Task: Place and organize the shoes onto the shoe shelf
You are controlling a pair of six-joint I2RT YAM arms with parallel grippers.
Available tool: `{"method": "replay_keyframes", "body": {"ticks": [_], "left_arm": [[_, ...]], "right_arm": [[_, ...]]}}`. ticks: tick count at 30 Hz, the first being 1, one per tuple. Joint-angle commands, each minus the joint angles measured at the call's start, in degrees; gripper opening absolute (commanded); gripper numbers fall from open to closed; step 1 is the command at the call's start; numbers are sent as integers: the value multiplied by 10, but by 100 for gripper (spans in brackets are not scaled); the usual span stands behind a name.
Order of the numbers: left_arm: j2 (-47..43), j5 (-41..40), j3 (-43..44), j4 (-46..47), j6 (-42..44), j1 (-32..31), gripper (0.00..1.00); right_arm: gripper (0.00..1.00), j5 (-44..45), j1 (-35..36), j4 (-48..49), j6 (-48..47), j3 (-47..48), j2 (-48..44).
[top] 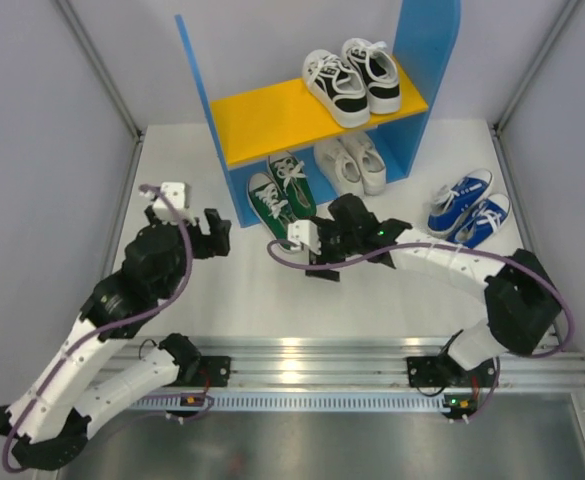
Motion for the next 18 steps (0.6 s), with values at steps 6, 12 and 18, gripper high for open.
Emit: {"method": "replay_keyframes", "body": {"ticks": [6,12,18], "left_arm": [[-147,-146,-102,11,81,1,86],[-178,-133,-160,33,79,1,86],[-198,-132,-168,34,82,1,87]], "right_arm": [[77,120,57,101,76,155,145],[63,132,58,94,79,175,190],[47,135,59,71,78,206,235]]}}
